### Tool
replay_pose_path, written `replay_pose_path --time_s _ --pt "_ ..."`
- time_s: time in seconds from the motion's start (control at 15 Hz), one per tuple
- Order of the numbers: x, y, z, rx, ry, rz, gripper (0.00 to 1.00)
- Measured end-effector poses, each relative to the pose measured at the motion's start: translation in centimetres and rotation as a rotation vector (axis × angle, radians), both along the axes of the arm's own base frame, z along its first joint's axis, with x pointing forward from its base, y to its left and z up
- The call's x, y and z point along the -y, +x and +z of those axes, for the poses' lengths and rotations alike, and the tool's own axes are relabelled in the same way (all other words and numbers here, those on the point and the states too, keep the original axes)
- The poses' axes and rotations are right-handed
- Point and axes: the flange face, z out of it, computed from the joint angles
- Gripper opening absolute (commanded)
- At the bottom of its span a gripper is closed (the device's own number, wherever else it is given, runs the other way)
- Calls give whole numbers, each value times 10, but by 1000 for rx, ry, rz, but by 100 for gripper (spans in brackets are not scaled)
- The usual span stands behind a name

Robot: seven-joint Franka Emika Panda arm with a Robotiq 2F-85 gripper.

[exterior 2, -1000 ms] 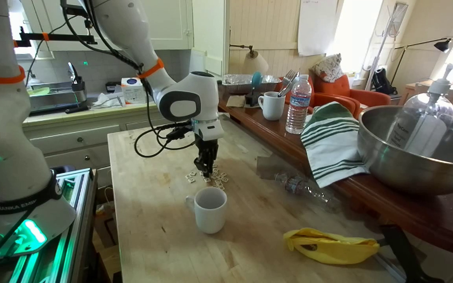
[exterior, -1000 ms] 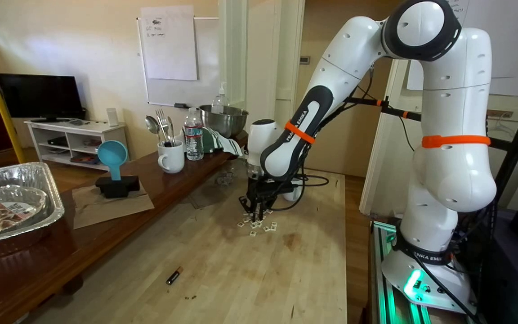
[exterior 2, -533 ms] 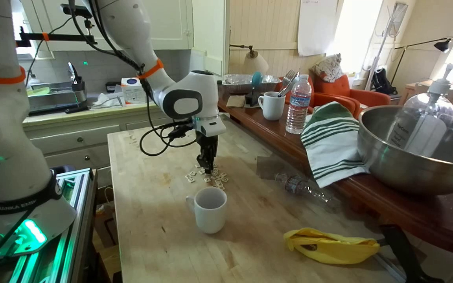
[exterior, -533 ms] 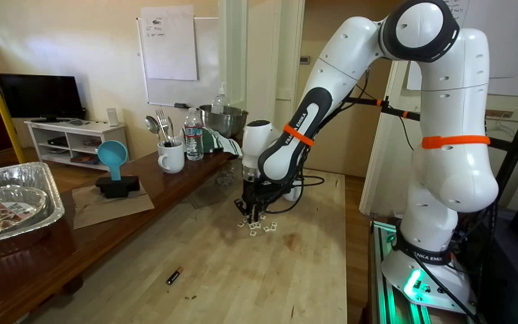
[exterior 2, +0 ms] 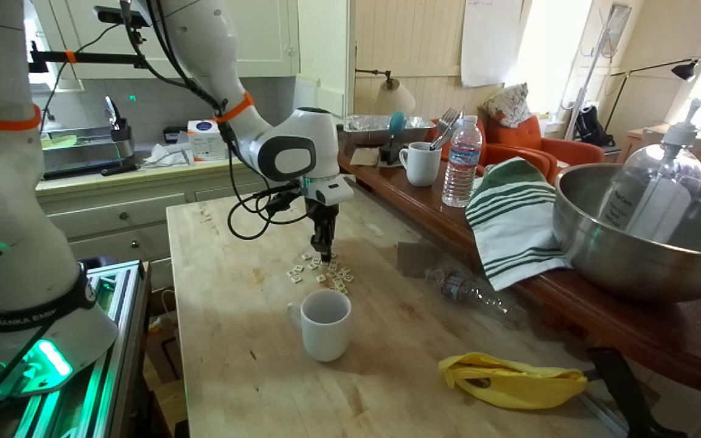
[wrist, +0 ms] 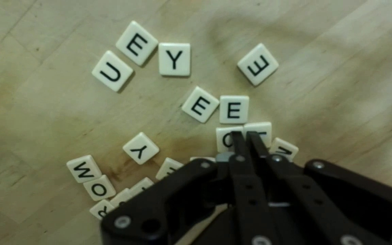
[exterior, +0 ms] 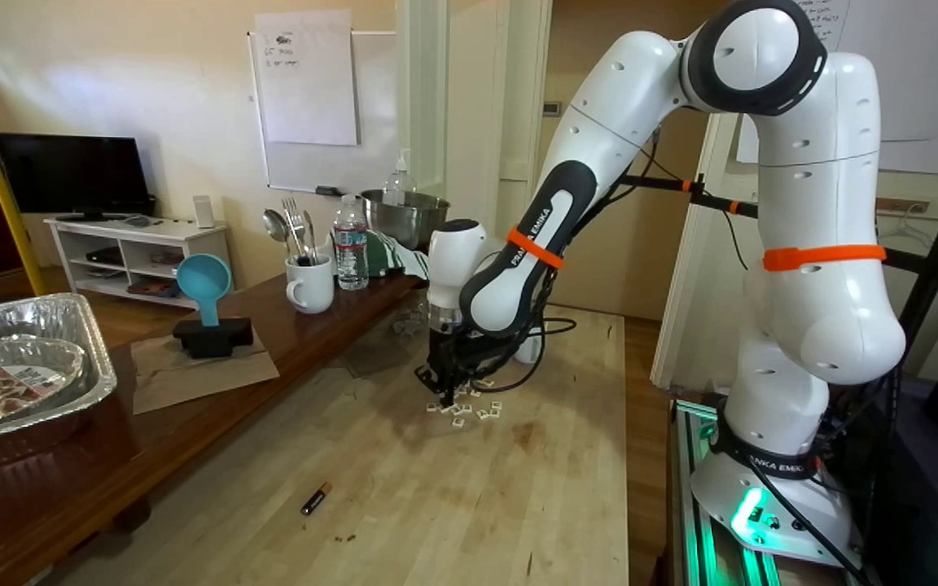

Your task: Put the l and o tile letters in the cup

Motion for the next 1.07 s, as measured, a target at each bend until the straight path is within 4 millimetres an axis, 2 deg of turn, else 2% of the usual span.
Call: replay_pose_path --time_s 0.13,0.33,1.0,1.07 --pt "-7 2 0 1 -1 52 0" --pt "-23 4 0 0 -1 145 0" --pt "-100 -6 0 -6 -6 511 1" --pt "-104 -7 0 -9 -13 539 26"
